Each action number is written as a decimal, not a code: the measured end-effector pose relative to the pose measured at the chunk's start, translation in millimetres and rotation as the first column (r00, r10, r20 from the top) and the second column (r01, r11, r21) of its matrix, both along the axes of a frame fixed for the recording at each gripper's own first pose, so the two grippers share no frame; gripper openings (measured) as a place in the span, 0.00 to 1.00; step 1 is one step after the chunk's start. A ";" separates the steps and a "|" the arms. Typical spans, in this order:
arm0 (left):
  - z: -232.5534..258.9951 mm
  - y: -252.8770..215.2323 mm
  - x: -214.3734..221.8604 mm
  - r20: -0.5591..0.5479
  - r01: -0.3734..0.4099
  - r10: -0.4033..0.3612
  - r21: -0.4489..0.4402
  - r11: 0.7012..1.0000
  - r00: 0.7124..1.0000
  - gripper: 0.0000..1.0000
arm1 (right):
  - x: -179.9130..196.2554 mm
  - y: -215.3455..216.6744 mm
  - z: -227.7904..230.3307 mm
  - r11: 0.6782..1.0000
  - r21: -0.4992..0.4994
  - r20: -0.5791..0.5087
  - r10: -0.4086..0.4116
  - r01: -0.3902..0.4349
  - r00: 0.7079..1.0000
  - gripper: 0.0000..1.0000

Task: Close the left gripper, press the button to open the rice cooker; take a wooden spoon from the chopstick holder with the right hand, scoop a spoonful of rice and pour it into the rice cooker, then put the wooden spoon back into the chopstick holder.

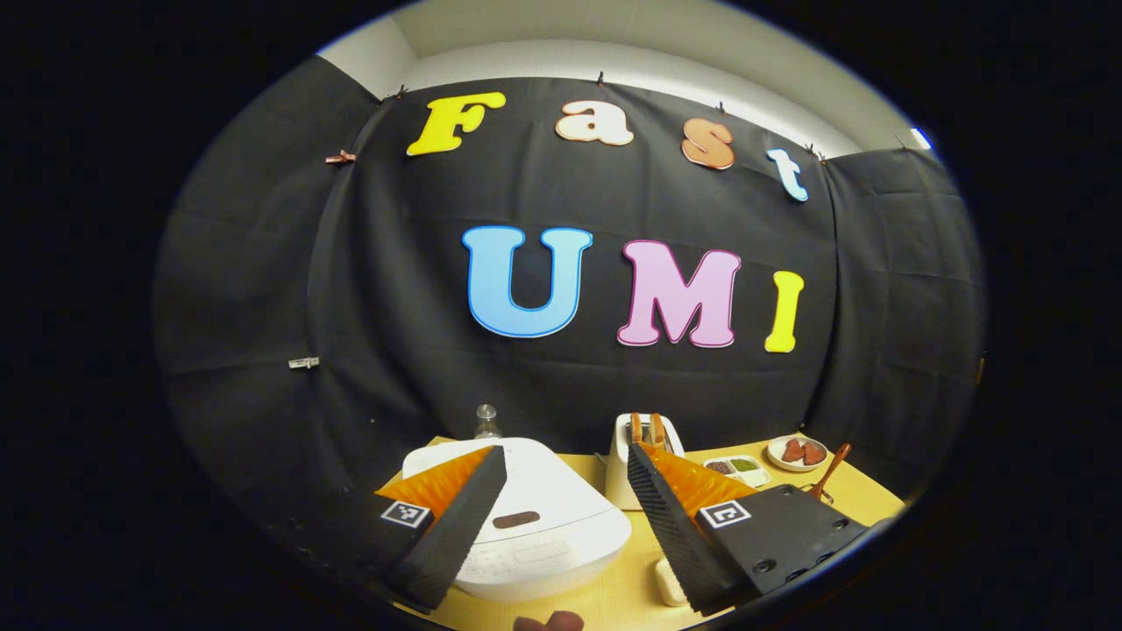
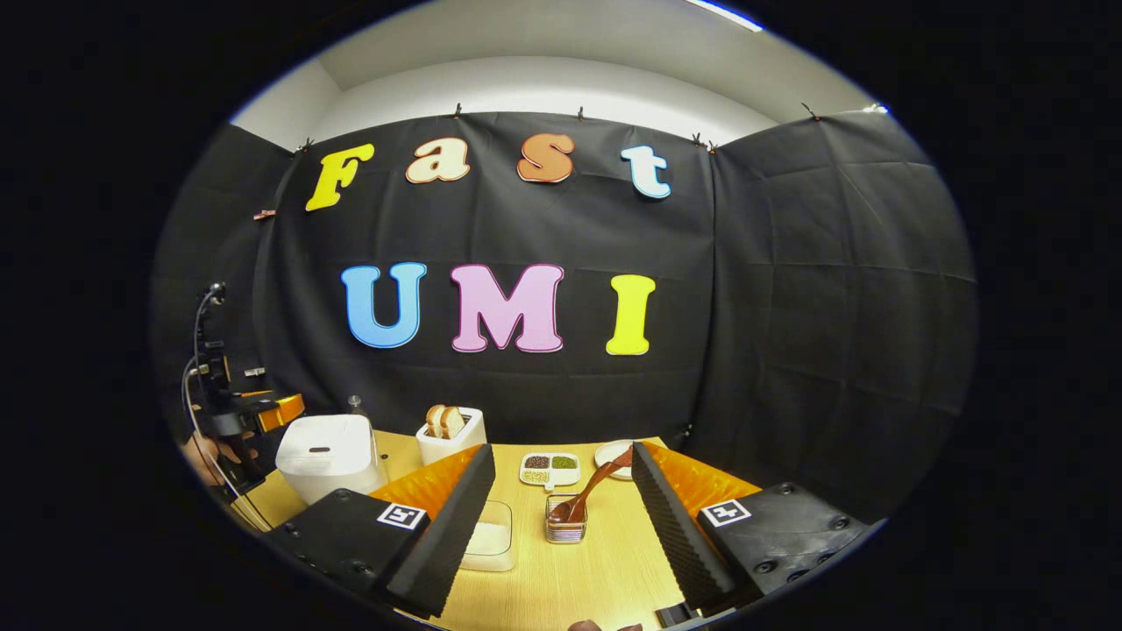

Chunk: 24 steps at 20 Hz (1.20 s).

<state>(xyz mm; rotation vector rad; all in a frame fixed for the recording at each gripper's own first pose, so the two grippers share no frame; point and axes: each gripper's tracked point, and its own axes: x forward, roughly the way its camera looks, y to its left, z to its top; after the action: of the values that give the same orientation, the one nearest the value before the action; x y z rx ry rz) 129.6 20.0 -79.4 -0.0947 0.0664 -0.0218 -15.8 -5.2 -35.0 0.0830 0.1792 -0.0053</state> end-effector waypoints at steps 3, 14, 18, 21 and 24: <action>14.5 -0.8 -23.7 0.030 0.019 -0.019 -0.003 1.000 0.999 0.96 | 2.2 2.9 1.6 1.000 -0.018 0.009 0.008 -0.008 1.000 0.98; 43.4 13.3 -97.8 0.089 0.048 -0.048 0.008 0.999 0.995 0.96 | 15.4 15.5 16.0 0.999 -0.036 0.065 0.018 -0.015 0.998 0.98; 39.7 11.3 -113.9 0.069 0.059 -0.059 0.001 0.998 0.996 0.96 | 16.3 25.4 16.3 0.998 -0.057 0.072 0.031 -0.027 0.997 0.98; 40.2 11.3 -118.8 0.069 0.056 -0.056 0.002 0.998 0.996 0.96 | 17.6 31.7 17.1 0.998 -0.053 0.073 0.042 -0.038 0.996 0.98; 39.9 12.0 -119.4 0.067 0.057 -0.056 -0.004 0.998 0.996 0.96 | 16.6 34.2 18.1 0.998 -0.056 0.073 0.046 -0.042 0.996 0.98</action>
<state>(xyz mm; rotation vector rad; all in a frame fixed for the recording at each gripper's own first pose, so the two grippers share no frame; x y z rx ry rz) 10.2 31.9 -39.5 -0.0981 0.0023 -0.0816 0.8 29.0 -16.8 0.0250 0.1068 0.0363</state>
